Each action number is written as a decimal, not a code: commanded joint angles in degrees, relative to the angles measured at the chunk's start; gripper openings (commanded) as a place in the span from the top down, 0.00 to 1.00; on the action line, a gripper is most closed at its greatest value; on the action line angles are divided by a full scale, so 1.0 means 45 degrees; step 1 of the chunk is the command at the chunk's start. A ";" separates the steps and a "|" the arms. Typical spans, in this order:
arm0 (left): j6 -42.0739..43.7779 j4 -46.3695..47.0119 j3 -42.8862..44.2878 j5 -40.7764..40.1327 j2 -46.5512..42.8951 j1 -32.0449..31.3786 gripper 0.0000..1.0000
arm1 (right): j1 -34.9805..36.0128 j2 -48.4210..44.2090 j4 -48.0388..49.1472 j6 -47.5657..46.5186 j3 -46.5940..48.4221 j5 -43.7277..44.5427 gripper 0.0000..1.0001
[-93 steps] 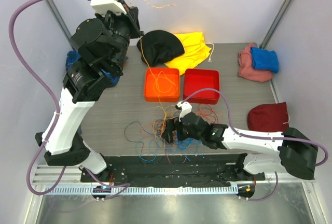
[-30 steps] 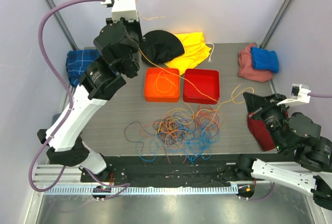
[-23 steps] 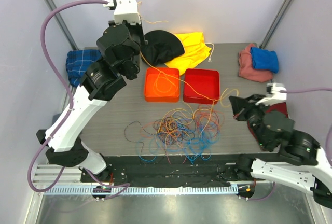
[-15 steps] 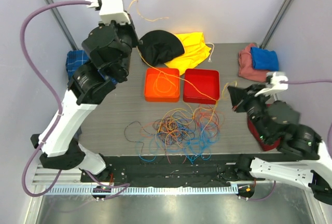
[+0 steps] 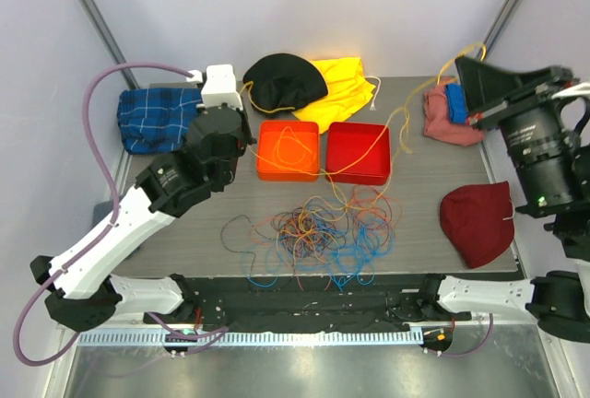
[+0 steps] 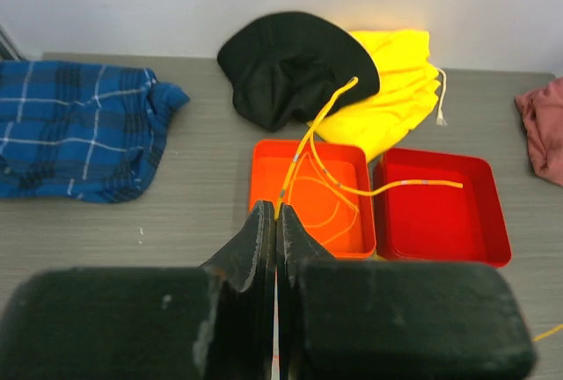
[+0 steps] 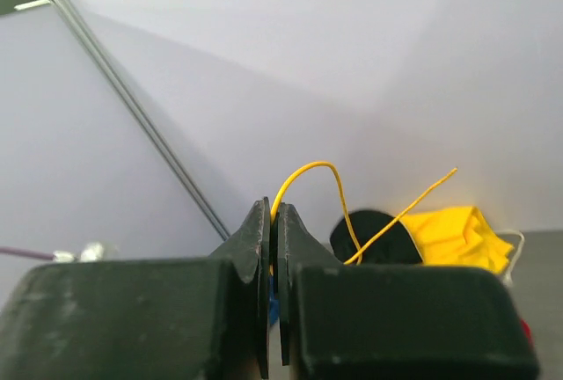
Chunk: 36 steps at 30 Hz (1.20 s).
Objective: Untangle the cables
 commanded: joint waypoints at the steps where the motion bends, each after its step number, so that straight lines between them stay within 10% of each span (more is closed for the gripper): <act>1: -0.1517 -0.0153 -0.0899 0.0496 -0.0740 -0.0049 1.00 | 0.0060 0.1384 0.0096 -0.1287 0.2750 -0.0789 0.99; 9: -0.2007 -0.0465 -0.2230 0.0614 -0.1619 -0.0029 1.00 | 0.0060 0.3125 -0.1056 -0.1250 0.5705 -0.1551 0.99; 17: -0.1403 -0.0232 -0.1862 0.0126 -0.1740 -0.0049 1.00 | 0.0040 0.1037 -0.0081 -0.0197 0.0712 -0.1239 0.99; 36: 0.4691 0.2914 0.7590 -0.0635 0.4315 0.0224 1.00 | 0.0060 -0.2304 0.0037 0.1095 -0.4920 -0.0321 0.99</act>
